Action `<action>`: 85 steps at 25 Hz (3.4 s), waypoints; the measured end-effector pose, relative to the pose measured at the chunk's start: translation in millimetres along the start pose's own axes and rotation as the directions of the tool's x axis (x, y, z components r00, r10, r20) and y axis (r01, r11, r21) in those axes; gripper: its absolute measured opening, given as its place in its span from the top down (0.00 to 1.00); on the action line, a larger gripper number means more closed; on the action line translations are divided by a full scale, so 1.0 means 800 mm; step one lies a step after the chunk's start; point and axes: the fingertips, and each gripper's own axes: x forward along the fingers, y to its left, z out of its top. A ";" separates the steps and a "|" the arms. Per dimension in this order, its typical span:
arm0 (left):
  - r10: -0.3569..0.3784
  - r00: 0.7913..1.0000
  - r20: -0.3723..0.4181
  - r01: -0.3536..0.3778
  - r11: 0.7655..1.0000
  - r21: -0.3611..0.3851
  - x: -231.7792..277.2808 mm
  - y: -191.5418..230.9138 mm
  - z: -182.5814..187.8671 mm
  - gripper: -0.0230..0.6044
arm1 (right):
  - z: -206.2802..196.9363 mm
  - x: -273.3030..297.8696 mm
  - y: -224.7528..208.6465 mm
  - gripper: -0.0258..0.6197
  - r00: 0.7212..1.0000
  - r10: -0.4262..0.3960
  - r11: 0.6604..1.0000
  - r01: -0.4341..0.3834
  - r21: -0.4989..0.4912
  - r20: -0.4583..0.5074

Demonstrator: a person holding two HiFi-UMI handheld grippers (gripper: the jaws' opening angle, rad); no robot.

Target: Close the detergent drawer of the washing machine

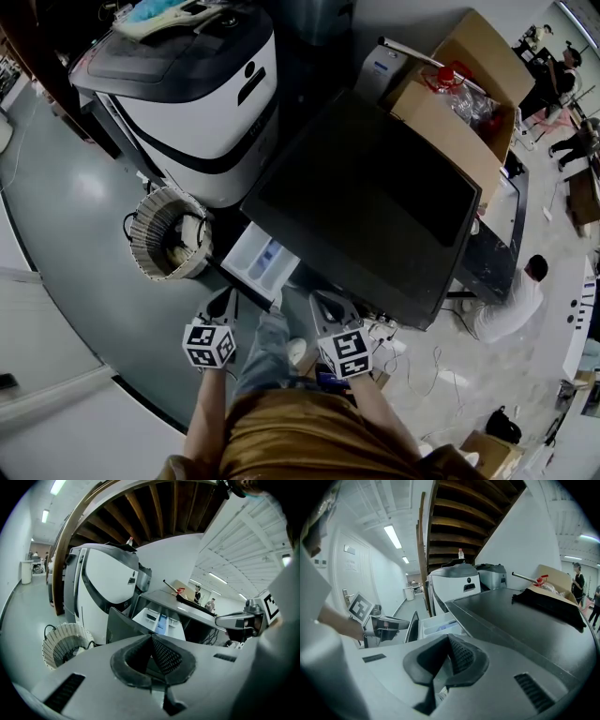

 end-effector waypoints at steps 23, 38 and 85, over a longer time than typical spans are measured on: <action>-0.007 1.000 -0.006 0.007 1.000 0.003 0.016 -0.009 0.008 0.93 | -0.006 -0.002 -0.008 0.94 1.000 -0.004 1.000 0.004 0.006 -0.016; -0.021 1.000 -0.001 0.021 1.000 0.000 0.041 -0.014 0.021 0.93 | -0.017 -0.002 -0.023 0.94 0.999 -0.025 1.000 0.025 0.008 -0.028; -0.089 0.996 -0.001 0.089 0.995 0.054 0.117 -0.038 0.060 0.93 | -0.011 0.006 -0.033 0.94 0.998 -0.039 0.999 0.040 0.016 -0.039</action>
